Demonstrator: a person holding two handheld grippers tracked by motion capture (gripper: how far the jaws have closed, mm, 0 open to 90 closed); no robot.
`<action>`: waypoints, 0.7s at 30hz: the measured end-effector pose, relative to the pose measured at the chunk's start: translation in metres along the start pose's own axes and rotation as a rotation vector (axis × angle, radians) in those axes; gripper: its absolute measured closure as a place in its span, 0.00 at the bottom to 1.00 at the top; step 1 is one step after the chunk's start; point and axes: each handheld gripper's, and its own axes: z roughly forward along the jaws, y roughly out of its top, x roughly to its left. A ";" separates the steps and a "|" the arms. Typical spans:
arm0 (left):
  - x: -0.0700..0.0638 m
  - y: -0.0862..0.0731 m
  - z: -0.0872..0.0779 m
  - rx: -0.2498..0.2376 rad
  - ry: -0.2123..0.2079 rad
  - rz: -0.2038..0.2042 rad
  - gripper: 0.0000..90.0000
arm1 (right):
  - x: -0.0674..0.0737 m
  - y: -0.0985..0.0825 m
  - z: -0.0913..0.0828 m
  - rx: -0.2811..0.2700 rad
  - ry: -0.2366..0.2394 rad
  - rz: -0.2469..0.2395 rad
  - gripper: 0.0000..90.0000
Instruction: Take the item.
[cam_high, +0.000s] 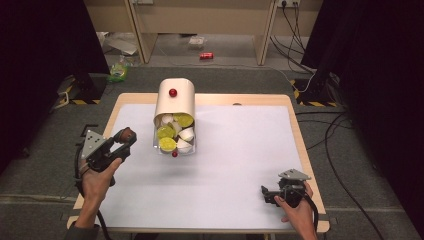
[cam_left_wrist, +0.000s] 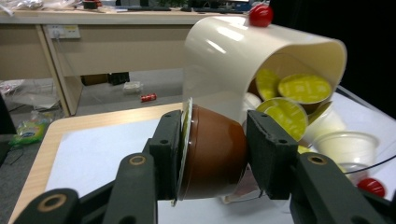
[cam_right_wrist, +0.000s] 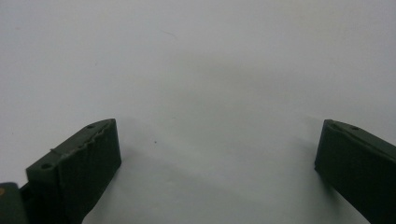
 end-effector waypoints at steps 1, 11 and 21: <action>0.002 -0.003 0.000 0.002 0.005 0.001 0.63 | 0.000 0.000 0.000 0.000 0.000 0.000 0.01; 0.016 -0.028 0.006 0.023 0.048 -0.014 0.63 | 0.000 0.000 0.000 0.000 0.000 0.000 0.01; 0.021 -0.044 0.007 0.005 0.064 -0.011 0.63 | 0.000 0.000 0.000 0.000 0.000 0.000 0.01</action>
